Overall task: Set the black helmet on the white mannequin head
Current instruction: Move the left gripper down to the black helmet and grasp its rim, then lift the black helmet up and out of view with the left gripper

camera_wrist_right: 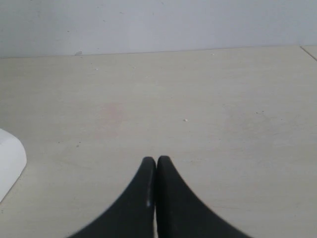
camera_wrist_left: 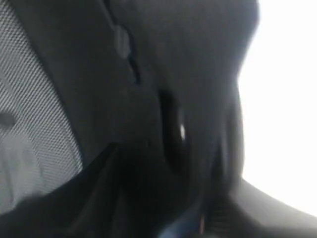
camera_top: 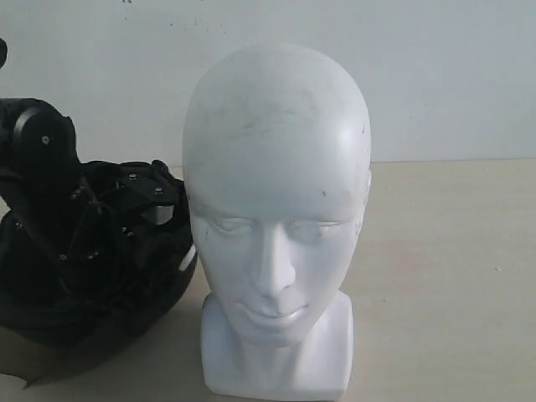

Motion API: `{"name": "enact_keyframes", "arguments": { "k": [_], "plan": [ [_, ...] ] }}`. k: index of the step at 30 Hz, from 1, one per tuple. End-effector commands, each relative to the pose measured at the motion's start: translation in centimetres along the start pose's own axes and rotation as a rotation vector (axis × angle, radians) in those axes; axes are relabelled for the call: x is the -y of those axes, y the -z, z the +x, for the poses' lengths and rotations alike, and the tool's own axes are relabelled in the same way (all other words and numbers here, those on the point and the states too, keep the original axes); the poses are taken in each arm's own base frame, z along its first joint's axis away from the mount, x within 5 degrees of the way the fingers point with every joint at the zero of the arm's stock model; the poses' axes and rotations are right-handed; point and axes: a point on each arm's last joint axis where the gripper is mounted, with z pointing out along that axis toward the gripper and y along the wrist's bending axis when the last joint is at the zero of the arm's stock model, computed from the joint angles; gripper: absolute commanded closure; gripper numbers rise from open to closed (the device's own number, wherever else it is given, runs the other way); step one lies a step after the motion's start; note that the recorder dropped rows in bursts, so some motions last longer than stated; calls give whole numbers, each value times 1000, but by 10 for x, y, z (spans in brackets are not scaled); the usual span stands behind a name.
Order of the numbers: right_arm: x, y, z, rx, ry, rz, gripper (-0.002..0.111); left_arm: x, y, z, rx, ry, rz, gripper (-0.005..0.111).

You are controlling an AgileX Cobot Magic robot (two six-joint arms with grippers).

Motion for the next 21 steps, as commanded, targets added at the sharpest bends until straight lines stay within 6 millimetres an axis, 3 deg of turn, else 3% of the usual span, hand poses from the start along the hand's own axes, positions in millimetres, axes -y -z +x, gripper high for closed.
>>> {"name": "enact_keyframes", "arguments": {
  "k": [1, 7, 16, 21],
  "plan": [
    [0, 0, -2, 18, 5, 5, 108, -4, 9, 20, -181, 94, -74, 103],
    [0, 0, -2, 18, 5, 5, 108, 10, 24, 24, -167, 167, 29, 103],
    [0, 0, -2, 18, 5, 5, 108, 10, 35, 25, -120, 140, 7, 103],
    [0, 0, -2, 18, 5, 5, 108, 15, 75, 31, 51, 132, -53, 103]
  ]
}}
